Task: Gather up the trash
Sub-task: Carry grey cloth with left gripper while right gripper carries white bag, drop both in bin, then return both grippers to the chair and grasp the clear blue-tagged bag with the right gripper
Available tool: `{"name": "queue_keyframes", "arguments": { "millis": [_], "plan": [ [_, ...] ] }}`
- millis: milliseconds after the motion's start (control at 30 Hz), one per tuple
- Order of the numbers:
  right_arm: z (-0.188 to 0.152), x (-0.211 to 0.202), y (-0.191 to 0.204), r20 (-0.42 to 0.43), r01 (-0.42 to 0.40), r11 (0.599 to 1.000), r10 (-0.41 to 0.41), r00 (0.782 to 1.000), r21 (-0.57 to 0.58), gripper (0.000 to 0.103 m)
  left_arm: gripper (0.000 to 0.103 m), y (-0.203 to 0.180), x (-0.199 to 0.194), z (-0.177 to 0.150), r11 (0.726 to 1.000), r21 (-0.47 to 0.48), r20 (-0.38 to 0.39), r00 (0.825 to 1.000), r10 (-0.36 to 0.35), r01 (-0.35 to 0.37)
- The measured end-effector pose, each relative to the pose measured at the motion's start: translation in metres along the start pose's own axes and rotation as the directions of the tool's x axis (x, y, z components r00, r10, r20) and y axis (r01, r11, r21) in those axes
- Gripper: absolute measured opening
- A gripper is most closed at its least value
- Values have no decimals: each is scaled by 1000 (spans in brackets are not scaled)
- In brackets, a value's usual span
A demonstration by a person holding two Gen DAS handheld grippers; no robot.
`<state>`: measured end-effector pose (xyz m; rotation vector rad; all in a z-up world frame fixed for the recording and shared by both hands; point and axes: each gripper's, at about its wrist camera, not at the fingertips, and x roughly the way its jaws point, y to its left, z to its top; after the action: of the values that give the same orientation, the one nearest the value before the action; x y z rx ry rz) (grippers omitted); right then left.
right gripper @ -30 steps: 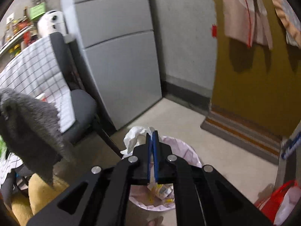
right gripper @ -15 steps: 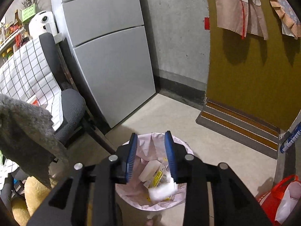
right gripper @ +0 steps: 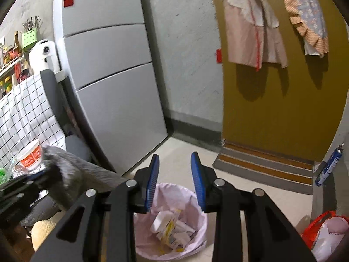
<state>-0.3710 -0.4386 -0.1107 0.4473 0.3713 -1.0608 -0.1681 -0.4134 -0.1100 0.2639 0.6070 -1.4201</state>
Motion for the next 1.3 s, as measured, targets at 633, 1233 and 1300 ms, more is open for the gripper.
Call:
{"name": "queue_keyframes", "arguments": {
  "millis": [633, 1233, 1300],
  "plan": [
    [6, -5, 47, 12, -92, 994, 93, 996, -63, 30, 48, 61, -42, -20, 970, -83, -19, 974, 228, -229],
    [3, -3, 307, -183, -552, 767, 522, 833, -327, 44, 56, 205, -249, -94, 726, -309, -41, 771, 635, -614],
    [-3, 0, 332, -213, -587, 734, 548, 809, -341, 44, 56, 225, -271, -101, 667, -345, -49, 723, 690, -660]
  ]
}}
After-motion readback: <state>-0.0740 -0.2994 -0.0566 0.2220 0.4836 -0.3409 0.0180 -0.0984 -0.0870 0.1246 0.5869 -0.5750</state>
